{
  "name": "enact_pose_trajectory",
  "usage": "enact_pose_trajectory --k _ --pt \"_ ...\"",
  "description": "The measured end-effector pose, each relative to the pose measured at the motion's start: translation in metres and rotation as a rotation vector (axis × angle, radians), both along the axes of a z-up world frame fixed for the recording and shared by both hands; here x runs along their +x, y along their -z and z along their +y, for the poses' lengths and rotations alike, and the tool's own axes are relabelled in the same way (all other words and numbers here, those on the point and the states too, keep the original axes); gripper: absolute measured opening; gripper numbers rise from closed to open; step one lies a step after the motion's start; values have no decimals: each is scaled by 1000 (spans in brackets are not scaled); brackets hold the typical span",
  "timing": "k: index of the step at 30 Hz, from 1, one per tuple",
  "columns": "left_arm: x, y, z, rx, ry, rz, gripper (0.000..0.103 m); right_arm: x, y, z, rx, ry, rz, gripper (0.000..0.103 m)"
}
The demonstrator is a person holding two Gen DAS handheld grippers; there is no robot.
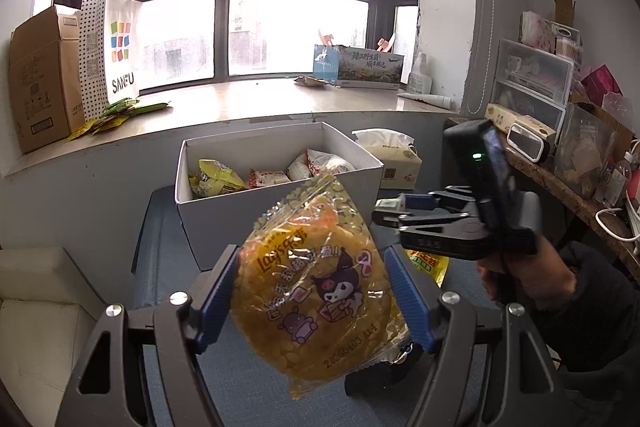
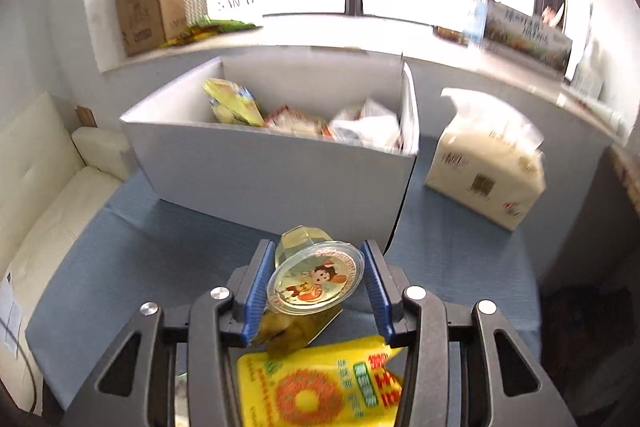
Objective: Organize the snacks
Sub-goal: 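Place the jelly cup in the box with the right gripper while the left gripper places the biscuit pack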
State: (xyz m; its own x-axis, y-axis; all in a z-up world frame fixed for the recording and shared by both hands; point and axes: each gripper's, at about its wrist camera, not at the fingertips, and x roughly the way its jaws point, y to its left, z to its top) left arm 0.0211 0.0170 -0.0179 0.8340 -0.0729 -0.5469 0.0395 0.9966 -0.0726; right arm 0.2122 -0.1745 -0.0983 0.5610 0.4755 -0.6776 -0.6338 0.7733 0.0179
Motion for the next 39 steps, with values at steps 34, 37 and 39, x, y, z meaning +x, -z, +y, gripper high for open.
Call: enact_pose_trajectory --k 34,37,39 --pt "257 28 115 -40 -91 182 103 162 -41 95 198 16 225 103" --pt "252 32 115 -20 -102 188 103 160 -45 91 232 19 228 103" --pt "248 32 115 -10 -115 187 103 160 -47 92 234 22 229 103"
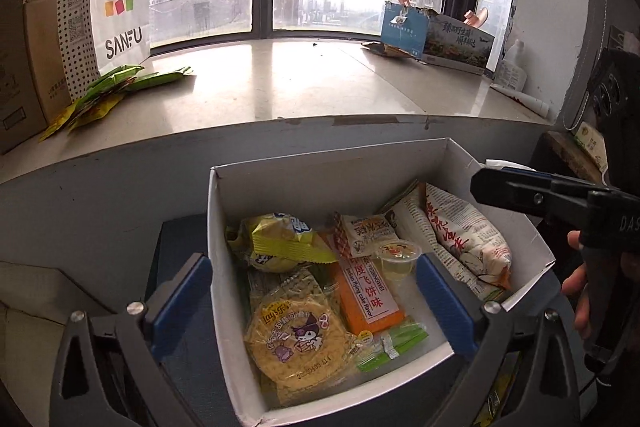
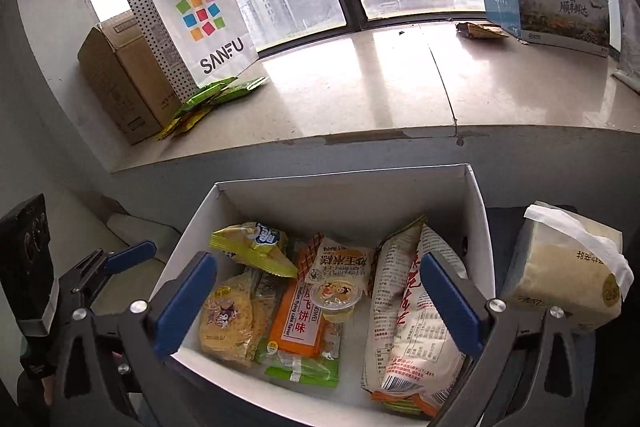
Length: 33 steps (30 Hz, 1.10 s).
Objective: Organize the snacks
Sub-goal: 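Place the jelly cup in the box with the right gripper while the left gripper places the biscuit pack, then grasp the silver snack bag with the left gripper while the right gripper grasps the yellow pouch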
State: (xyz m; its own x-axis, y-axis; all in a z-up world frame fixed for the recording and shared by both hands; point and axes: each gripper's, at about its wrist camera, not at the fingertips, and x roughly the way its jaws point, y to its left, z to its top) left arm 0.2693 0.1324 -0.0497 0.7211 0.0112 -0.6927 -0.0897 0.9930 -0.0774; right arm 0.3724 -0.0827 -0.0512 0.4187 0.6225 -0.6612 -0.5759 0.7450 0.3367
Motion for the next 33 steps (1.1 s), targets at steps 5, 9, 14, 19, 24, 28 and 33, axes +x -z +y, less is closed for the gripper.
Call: enact_pose_trajectory --k 5,9,14,19,24,28,33 --pt "-18 -10 -4 4 5 -33 103 -16 -9 -6 4 -18 -35 103" --pt "-46 -20 -23 31 64 -57 103 -43 -22 -19 9 -53 -89 103" --pt "-97 -27 -59 83 160 -91 103 -91 -36 -48 36 -77 -150 103" --pt "-145 -21 -84 38 198 -94 103 -139 -39 -82 56 -77 -187 103" --pt "-187 -4 -110 10 250 -71 103 -187 -28 -112 11 -71 -221 103" --pt "-207 10 -128 -4 298 -27 103 -216 -12 -136 -20 -53 -211 103" --pt "-205 28 -158 -23 438 76 103 -238 9 -164 -28 -13 -171 103"
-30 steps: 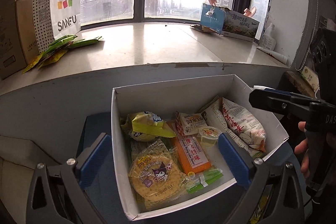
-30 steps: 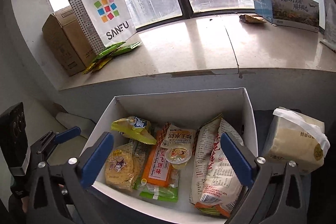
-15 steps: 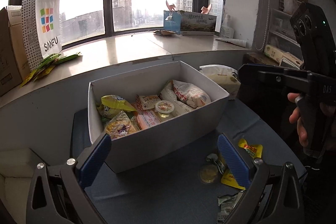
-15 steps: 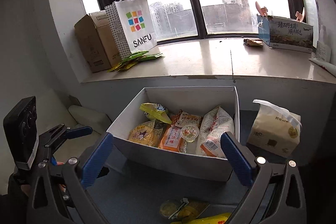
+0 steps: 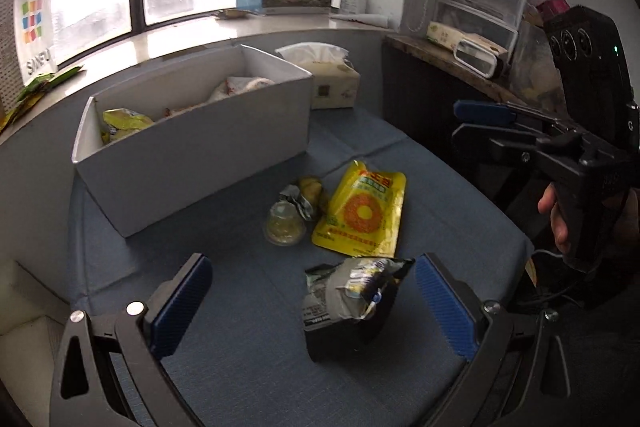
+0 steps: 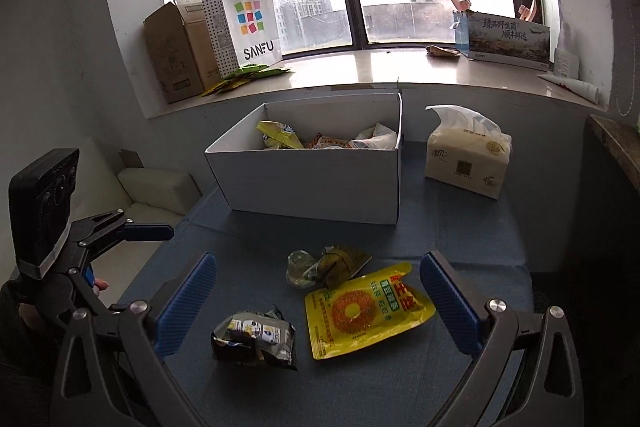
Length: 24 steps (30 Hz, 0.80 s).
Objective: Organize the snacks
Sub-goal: 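Grasp the silver snack bag with the left gripper while the right gripper grasps the yellow pouch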
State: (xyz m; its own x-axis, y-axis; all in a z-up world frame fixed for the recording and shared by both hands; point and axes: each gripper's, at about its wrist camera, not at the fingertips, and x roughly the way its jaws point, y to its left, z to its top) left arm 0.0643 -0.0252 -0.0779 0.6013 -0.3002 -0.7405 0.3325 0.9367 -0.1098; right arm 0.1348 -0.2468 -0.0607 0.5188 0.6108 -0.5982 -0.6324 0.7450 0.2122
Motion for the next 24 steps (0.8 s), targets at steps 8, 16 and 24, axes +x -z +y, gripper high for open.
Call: enact_pose_trajectory --k 8,16,24 --pt "22 54 -51 157 158 159 103 -18 22 -40 6 91 69 103" --pt "19 83 -74 338 177 151 92 -19 37 -66 11 153 124 103" --pt "12 60 -43 163 68 92 53 -5 59 -58 18 124 209 103"
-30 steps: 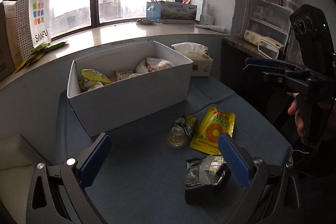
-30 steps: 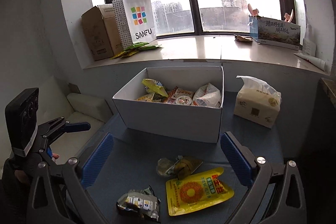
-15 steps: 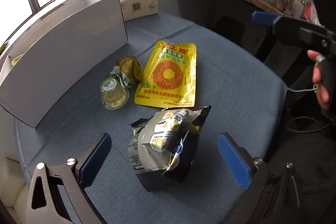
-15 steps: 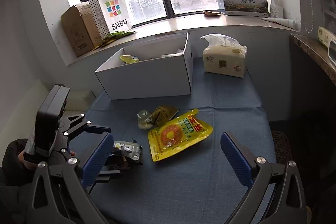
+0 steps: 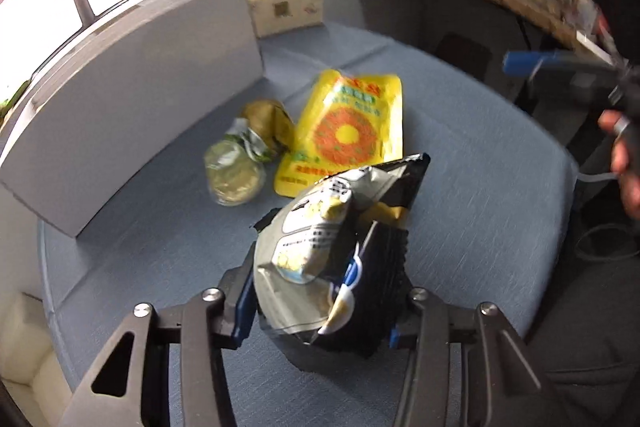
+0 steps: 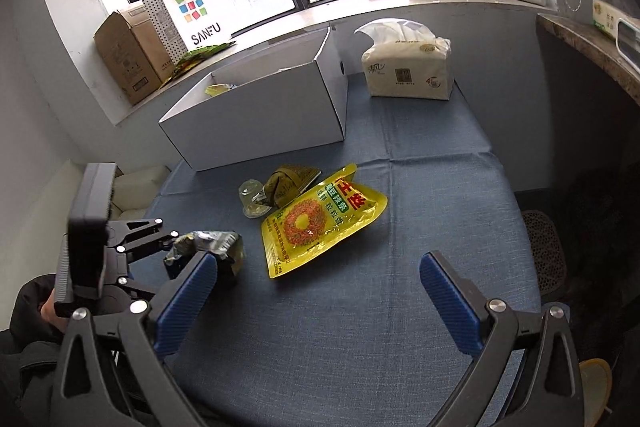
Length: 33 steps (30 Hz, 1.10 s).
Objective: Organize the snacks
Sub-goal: 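Grasp the silver snack bag with the left gripper while the right gripper grasps the yellow pouch, then drop the silver snack bag into the box with the left gripper while the right gripper drops the yellow pouch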
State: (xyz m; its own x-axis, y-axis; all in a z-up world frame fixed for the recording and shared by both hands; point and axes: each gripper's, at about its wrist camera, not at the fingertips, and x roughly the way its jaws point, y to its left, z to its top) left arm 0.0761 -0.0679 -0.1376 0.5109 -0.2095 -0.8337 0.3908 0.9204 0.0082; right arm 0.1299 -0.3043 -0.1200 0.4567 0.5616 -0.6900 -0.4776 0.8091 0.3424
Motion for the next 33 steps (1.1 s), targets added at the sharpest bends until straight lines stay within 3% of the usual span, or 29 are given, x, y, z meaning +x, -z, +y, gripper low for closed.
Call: enact_pose_trajectory --k 5,8,14,23,24,25,26,28,33 --pt "-20 -41 39 -220 -74 -72 53 27 21 9 52 -25 88 103" --pt "-33 -62 56 -309 -88 -111 53 46 38 16 75 -25 128 103" --pt "-48 -83 71 -354 -113 -156 53 76 69 36 25 -3 141 103" --pt "-46 -78 70 -372 -106 -149 53 81 69 71 -132 52 11 103" --pt "-46 -79 70 -369 -105 -150 53 80 69 74 -162 52 3 99" --pt "-46 -78 69 -368 -103 -151 53 79 69 76 -192 56 -11 77" --pt "-46 -79 69 -369 -101 -152 53 78 66 74 -149 37 -11 68" --pt "-47 -80 70 -368 -105 -156 53 80 61 67 -60 21 26 39" --pt "-47 -80 77 -378 -126 -161 53 64 17 64 -35 -23 -83 13"
